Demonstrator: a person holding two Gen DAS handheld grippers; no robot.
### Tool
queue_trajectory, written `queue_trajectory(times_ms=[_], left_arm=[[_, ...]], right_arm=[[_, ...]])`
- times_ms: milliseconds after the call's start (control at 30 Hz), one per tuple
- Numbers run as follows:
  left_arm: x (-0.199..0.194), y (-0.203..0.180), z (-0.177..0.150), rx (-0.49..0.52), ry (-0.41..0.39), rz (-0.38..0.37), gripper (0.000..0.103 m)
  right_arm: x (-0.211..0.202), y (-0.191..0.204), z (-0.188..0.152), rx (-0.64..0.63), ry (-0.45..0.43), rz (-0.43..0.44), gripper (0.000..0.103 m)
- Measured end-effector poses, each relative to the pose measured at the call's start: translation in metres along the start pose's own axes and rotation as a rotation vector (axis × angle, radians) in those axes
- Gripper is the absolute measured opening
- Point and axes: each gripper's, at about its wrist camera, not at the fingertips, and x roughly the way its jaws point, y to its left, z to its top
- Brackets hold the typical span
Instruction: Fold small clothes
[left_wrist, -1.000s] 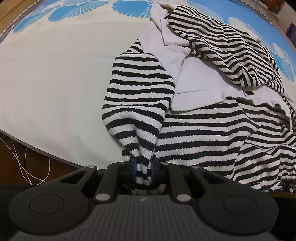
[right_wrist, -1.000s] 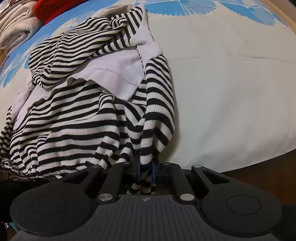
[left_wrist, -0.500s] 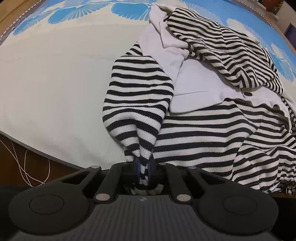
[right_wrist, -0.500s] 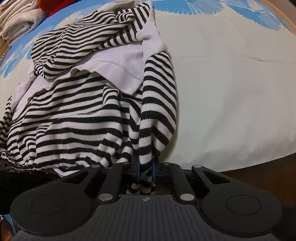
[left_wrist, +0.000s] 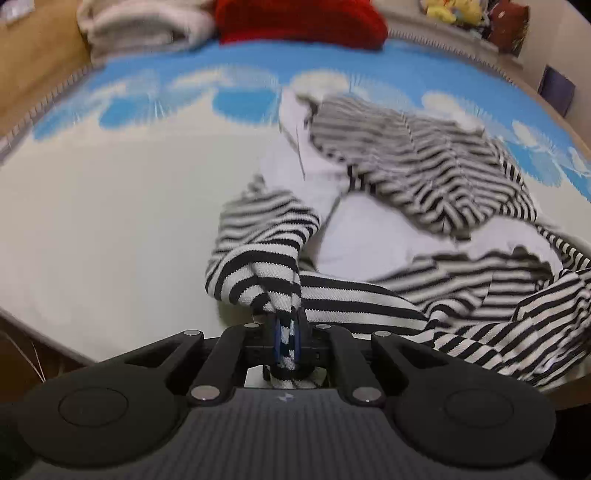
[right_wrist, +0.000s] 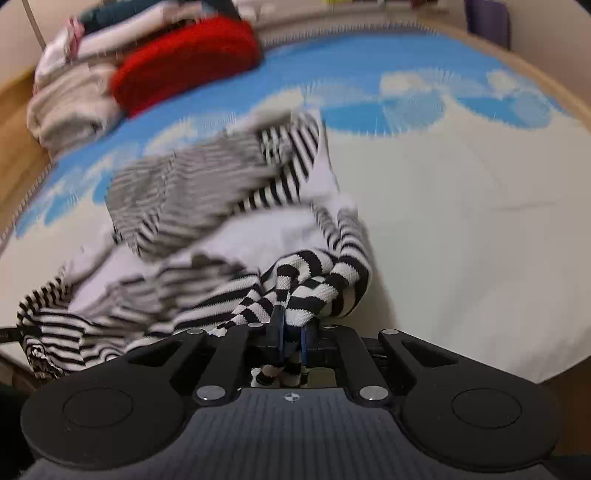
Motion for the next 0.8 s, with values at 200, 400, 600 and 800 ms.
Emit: queue_trajectory(times_ms=[200, 400, 600, 800], left_arm=[[-0.055, 0.002, 0.011, -0.044, -0.122, -0.033, 0.006], [-0.128, -0.001, -0.003, -0.053, -0.217, -0.121, 0.006], [-0.128, 0.015, 0.009, -0.092, -0.141, -0.2, 0.006], [-0.026, 0.027, 0.077, -0.062, -0.023, -0.19, 0.007]], right_arm=[[-0.058, -0.002, 0.021, -0.007, -0.164, 0.066, 0.006], [-0.143, -0.023, 0.02, 0.036, -0.293, 0.134, 0.006], [-0.176, -0.042, 0.022, 0.135, -0.308, 0.193, 0.006], [-0.084, -0.029, 0.076, 0.061, -0.202, 0.111, 0.006]])
